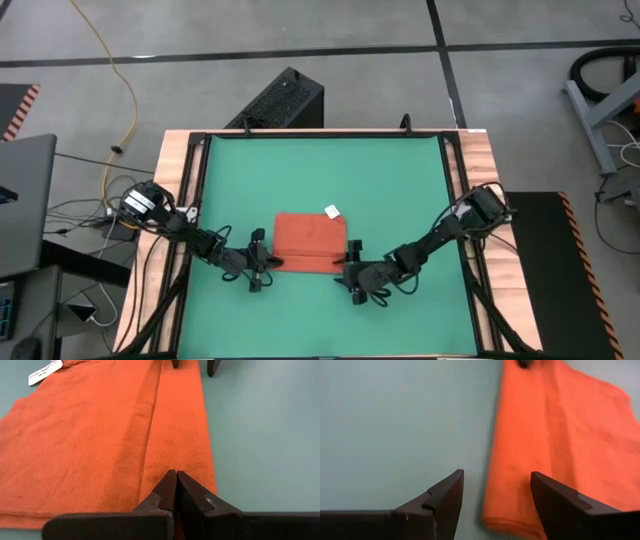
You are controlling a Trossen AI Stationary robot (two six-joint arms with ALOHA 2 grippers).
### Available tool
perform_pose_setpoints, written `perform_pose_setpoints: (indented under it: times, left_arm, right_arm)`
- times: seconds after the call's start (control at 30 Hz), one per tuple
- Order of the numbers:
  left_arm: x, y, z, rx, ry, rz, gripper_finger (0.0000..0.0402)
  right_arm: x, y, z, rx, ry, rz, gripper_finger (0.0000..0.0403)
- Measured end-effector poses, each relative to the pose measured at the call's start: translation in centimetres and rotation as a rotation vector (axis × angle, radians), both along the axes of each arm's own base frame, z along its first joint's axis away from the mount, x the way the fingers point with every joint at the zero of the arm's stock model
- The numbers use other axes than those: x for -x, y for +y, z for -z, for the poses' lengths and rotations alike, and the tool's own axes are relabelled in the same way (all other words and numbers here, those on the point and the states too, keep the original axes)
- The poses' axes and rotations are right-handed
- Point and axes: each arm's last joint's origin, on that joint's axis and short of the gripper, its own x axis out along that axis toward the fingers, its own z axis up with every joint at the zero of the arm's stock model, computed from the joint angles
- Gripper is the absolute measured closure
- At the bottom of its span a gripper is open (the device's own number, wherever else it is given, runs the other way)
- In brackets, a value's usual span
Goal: Roll napkin
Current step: Roll the orange table napkin
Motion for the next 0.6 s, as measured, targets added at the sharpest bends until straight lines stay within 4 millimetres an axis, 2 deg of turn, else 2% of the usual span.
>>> perform_pose_setpoints:
  times: [0.2,0.4,0.5,0.6]
  left_arm:
    - [0.0,0.0,0.0,0.009,0.006,0.000,0.0401]
    - [0.0,0.1,0.0,0.011,0.006,-0.001,0.0401]
    - [0.0,0.1,0.1,0.018,0.009,0.004,0.0401]
    - [0.0,0.1,0.1,0.026,0.010,0.005,0.0401]
  right_arm:
    - [1.2,-1.3,2.8,-0.099,-0.078,0.076,0.0153]
    - [1.6,-1.7,6.1,-0.124,-0.027,0.156,0.0153]
    - [1.5,-1.6,7.0,-0.126,-0.055,0.224,0.0154]
    - [1.5,-1.5,7.1,-0.129,-0.075,0.260,0.0165]
